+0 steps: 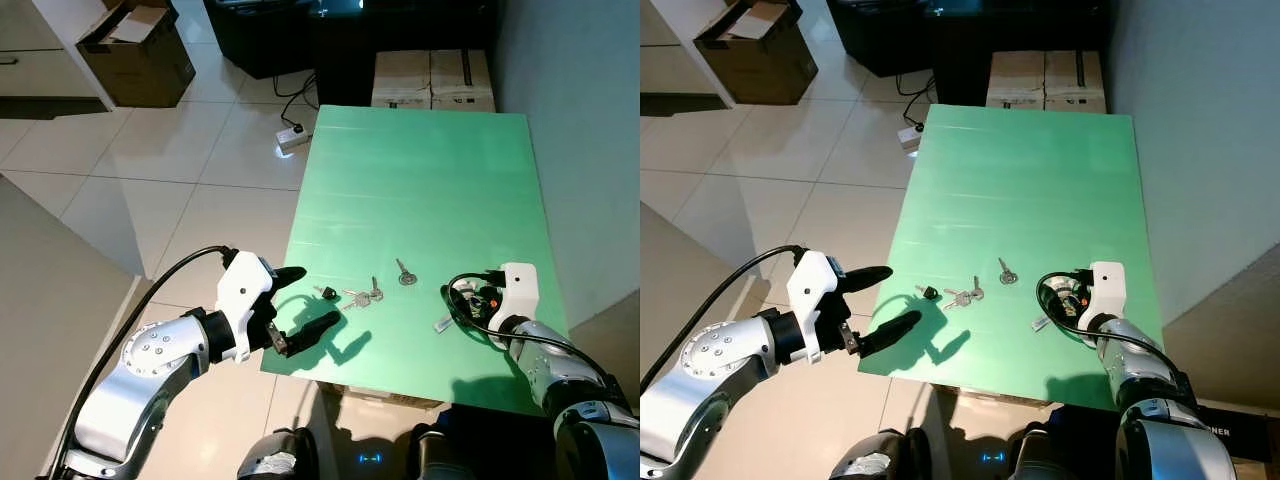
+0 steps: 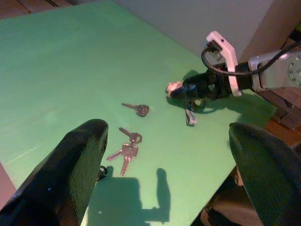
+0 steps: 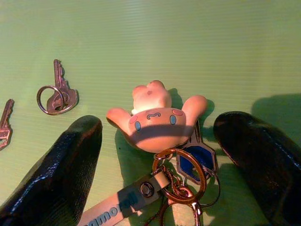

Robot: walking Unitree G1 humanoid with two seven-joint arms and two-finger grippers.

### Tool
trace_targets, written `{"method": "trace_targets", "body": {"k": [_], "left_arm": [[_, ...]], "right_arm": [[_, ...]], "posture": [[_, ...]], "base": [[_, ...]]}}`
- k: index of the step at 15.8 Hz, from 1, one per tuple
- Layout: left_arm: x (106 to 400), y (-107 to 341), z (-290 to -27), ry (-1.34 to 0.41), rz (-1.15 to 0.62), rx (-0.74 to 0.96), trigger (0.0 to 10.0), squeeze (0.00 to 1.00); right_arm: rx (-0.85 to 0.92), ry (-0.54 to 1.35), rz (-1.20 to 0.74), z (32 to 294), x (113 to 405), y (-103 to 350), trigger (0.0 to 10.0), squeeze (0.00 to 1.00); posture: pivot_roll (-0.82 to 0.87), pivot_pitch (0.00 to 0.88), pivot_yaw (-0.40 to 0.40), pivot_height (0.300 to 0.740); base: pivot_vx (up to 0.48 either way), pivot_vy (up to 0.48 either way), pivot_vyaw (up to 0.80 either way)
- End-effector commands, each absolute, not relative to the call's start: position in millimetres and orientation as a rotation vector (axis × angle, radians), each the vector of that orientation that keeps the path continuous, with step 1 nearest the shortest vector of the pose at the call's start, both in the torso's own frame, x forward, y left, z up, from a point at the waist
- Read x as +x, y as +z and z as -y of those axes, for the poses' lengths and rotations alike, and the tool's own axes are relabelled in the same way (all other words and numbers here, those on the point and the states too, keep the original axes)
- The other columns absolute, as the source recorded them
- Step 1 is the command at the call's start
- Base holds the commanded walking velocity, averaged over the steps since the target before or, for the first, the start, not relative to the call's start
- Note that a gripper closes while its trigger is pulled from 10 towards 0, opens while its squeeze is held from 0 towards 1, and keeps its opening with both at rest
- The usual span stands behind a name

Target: Hang keys on a hook

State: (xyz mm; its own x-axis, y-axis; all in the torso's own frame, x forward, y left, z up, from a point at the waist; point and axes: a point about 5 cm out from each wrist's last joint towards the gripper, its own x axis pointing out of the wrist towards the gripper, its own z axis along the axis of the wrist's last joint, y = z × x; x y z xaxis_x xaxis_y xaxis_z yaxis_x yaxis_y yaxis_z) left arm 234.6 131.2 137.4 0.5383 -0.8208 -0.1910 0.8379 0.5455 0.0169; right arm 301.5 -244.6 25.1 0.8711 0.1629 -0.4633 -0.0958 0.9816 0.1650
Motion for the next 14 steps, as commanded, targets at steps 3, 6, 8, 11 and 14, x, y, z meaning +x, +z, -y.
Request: {"method": "trace_targets", "body": {"k": [3,6,8,11,14], "left_arm": [[234,136,-138,-0.993,-0.195,0.122,10.0,0.0],[235,136,-139,-0.989,-0.195,0.128,10.0,0.0],[236,136,-141,-0.985,-0.197,0.133,10.0,0.0],[237,135,-141,-0.991,-0.2,0.132,10.0,0.0],[238,134,-139,-0.993,-0.198,0.133,10.0,0.0]], "right_arm": [[0.135,0.122,-0.556,250,292,16,10.0,0.0],[0.127,0.133,-0.512,253,295,23,10.0,0.0],[0.111,0.155,-0.468,255,297,30,10.0,0.0],[0.083,0.168,-0.416,261,296,43,10.0,0.0],[0.016,0.208,-0.497,259,287,35,10.0,0.0]], "posture": [[0.04,0.179,0.159,0.74],[0.05,0.177,0.159,0.74],[0.04,0.172,0.161,0.74],[0.03,0.17,0.165,0.74],[0.03,0.168,0.162,0.74]], "base": [[0.0,0.0,0.0],[0.0,0.0,0.0],[0.0,0.0,0.0],[0.0,0.0,0.0],[0.0,0.0,0.0]]}}
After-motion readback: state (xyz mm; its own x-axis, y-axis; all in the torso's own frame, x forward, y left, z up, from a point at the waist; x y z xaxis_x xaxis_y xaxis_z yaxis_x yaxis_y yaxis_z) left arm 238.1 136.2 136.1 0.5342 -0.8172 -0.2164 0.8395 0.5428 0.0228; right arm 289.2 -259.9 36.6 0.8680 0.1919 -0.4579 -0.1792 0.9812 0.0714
